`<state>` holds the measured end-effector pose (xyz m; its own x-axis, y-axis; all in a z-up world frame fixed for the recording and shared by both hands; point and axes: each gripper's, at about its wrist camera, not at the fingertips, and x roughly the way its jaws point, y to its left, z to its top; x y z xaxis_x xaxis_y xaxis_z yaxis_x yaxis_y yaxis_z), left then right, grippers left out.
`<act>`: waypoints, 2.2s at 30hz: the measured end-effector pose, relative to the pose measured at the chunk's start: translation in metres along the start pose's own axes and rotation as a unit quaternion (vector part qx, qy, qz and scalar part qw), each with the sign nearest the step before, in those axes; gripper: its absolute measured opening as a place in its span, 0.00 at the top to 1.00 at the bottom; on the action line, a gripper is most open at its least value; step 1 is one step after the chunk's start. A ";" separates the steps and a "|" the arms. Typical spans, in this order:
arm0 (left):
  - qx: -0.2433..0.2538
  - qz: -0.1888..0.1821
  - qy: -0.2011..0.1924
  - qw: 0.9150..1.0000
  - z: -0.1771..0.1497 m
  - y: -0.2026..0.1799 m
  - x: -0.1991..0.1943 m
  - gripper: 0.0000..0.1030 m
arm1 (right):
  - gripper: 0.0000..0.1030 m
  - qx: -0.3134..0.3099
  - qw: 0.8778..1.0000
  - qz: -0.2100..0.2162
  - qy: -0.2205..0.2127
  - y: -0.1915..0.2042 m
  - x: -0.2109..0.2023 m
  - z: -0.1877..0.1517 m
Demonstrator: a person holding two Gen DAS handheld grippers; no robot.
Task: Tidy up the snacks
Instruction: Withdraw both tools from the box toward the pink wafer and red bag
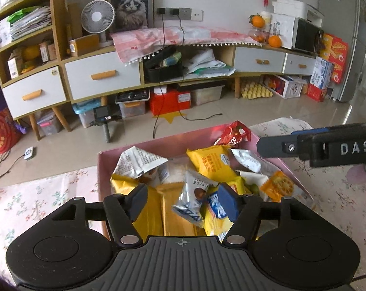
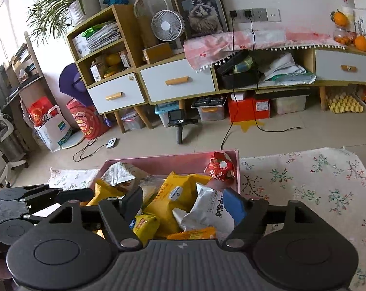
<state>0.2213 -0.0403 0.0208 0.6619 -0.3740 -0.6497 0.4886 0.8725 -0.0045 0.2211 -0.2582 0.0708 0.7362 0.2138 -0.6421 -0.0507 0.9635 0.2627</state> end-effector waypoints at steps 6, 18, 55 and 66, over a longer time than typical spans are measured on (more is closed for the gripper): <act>-0.006 -0.001 -0.001 1.000 -0.008 0.000 -0.024 0.30 | 0.37 -0.014 1.000 -0.005 -0.005 0.012 -0.019 0.001; -0.030 0.022 0.024 0.999 -0.050 0.007 -0.065 0.10 | 0.24 -0.036 0.999 -0.022 0.003 0.031 -0.056 -0.020; 0.110 -0.035 0.029 0.993 -0.100 0.010 -0.045 0.04 | 0.17 -0.163 0.983 -0.063 0.053 0.076 -0.052 -0.093; 0.149 -0.059 0.107 0.981 -0.112 0.008 -0.041 0.07 | 0.17 -0.146 0.985 -0.048 0.072 0.077 -0.027 -0.096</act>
<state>0.1345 0.0173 -0.0375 0.4706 -0.3646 -0.8035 0.7210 0.6838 0.1120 0.1322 -0.1743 0.0390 0.6441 0.1201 -0.7555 -0.1940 0.9810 -0.0094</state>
